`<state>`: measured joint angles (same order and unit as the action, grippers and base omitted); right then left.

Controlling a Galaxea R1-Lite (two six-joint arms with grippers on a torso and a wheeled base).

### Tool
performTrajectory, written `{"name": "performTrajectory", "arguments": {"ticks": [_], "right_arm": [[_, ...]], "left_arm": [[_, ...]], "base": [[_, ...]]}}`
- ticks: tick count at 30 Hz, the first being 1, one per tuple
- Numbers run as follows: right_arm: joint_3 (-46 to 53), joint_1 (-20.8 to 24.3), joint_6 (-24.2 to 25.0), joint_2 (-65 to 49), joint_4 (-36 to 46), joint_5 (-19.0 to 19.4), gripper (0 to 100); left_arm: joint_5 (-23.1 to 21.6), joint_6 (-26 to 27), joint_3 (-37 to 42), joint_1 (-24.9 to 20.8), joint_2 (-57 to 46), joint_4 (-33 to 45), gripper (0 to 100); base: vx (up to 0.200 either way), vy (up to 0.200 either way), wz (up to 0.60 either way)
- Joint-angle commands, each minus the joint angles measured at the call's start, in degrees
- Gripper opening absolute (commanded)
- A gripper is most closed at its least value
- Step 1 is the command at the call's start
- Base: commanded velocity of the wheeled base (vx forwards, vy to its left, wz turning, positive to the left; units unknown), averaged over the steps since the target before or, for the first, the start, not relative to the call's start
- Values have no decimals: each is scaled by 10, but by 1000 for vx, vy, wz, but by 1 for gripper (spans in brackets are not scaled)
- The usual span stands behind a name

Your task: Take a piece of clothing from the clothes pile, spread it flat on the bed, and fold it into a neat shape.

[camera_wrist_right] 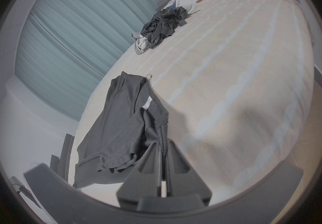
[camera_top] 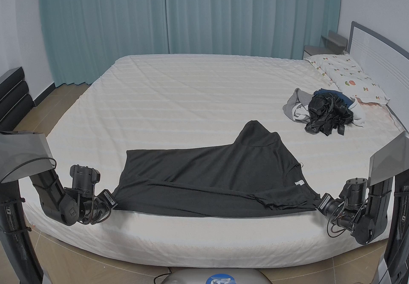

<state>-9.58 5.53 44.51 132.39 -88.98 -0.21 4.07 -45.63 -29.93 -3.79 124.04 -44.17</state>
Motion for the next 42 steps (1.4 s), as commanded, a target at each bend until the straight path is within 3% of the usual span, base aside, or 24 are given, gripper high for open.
{"name": "performTrajectory", "arguments": {"ticks": [1,18,19,20,21,30,35,37,38,40,42], "right_arm": [[17,-3,-11,-14,-6,0,0],[88,5,-85,-6,-6,36,0],[88,6,-87,-2,-6,39,0],[88,6,-87,-2,-6,39,0],[88,7,-92,8,-6,40,100],[92,-2,-100,-30,-6,40,100],[87,-28,-102,-96,-6,43,100],[87,-28,-102,-96,-6,43,100],[74,-34,-94,-104,-6,64,100],[66,-34,-93,-96,-6,90,100],[55,-34,-91,-87,-6,112,100]], "left_arm": [[1,15,12,5,-9,0,0],[2,85,50,5,-11,0,0],[1,85,50,5,-9,0,100],[1,85,50,5,-9,0,100],[1,85,51,5,-7,0,100],[1,94,58,15,-32,3,100],[-35,99,38,73,-114,39,100],[-35,99,38,73,-114,39,100],[-113,94,17,93,-151,88,100],[-158,93,-8,99,-157,126,100],[-175,89,-35,99,-151,141,100]], "base": [[0,0,0],[0,0,0],[0,0,0],[0,0,0],[0,0,0],[0,0,0],[0,0,0],[0,0,0],[0,0,0],[0,0,0],[0,0,0]]}}
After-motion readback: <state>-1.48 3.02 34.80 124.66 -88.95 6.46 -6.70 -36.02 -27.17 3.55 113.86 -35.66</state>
